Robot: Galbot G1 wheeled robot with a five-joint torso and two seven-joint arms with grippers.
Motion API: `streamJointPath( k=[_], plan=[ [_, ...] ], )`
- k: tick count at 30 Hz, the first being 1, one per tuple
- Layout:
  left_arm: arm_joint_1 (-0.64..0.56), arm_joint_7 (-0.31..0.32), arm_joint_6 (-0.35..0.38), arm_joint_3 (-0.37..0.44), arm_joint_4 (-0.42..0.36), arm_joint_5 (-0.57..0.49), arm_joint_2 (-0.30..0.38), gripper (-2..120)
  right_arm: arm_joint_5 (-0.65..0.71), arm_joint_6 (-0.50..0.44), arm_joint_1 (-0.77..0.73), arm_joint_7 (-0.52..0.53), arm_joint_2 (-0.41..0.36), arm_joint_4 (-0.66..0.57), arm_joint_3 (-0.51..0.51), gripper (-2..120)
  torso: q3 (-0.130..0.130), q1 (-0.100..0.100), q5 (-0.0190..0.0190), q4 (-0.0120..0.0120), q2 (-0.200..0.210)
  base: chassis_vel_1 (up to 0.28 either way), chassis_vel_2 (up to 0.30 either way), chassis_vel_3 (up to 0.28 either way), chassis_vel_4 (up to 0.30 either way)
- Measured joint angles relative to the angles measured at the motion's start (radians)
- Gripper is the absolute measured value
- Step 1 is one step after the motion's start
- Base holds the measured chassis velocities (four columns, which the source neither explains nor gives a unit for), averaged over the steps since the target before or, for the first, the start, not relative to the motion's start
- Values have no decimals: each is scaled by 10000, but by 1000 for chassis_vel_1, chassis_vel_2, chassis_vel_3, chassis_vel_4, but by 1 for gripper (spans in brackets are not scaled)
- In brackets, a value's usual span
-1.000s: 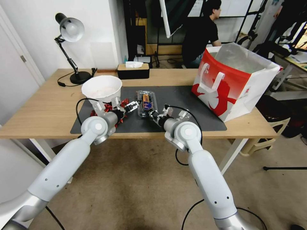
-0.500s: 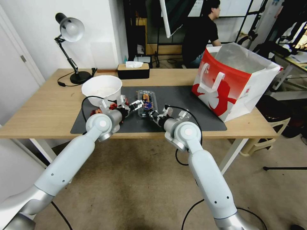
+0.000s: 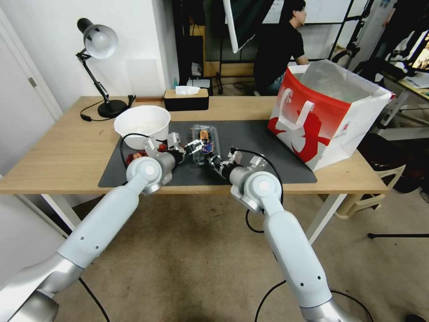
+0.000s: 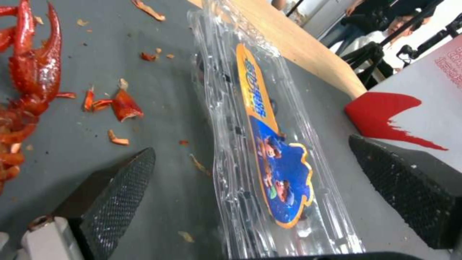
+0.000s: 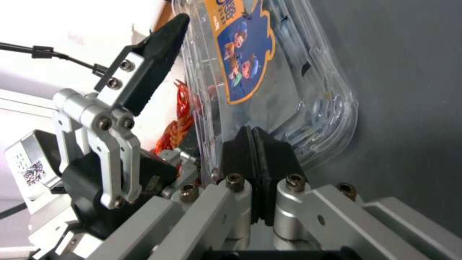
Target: Close the takeout container lid, then place the container into the takeout bag.
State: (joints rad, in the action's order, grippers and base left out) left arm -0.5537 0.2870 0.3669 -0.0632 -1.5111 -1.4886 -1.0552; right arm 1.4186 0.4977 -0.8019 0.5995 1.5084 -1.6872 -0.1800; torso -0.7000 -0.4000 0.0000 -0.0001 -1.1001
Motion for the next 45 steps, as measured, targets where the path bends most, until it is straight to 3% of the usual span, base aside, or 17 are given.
streamJointPath(
  k=[5,8,16,19,29,32,40,45],
  plan=[
    [32,4,4,-62,20,-2,-20,99,-9,11,8,-5,-4,10,5,0,0,1,1,1,0,0,0,0,0],
    [99,24,4,-97,99,-40,-74,91,-16,18,5,-21,-12,26,13,0,1,0,1,0,0,0,0,0,0],
    [150,-73,-149,-215,272,-92,-113,64,-29,21,-15,-42,-35,26,12,0,1,1,-1,2,0,0,0,0,0],
    [198,-90,-266,-268,346,-105,-153,47,-29,27,-15,-59,-58,13,8,0,0,1,0,2,0,0,0,0,0],
    [190,-88,-424,-298,410,-120,-181,17,-29,34,-31,-84,-69,1,-14,0,0,1,0,2,0,0,0,0,0],
    [197,-88,-464,-297,421,-185,-180,2,-29,36,-35,-88,-94,-26,-24,0,0,1,0,2,0,0,0,0,0],
    [202,-60,-407,-252,405,-329,-205,0,-186,34,-88,-192,-164,-236,-65,0,-1,0,0,2,3,0,0,0,0],
    [202,-97,-418,-236,377,-331,-242,0,-1302,-152,-393,-769,-457,-876,-71,0,0,0,0,0,3,0,0,0,0]
  ],
)
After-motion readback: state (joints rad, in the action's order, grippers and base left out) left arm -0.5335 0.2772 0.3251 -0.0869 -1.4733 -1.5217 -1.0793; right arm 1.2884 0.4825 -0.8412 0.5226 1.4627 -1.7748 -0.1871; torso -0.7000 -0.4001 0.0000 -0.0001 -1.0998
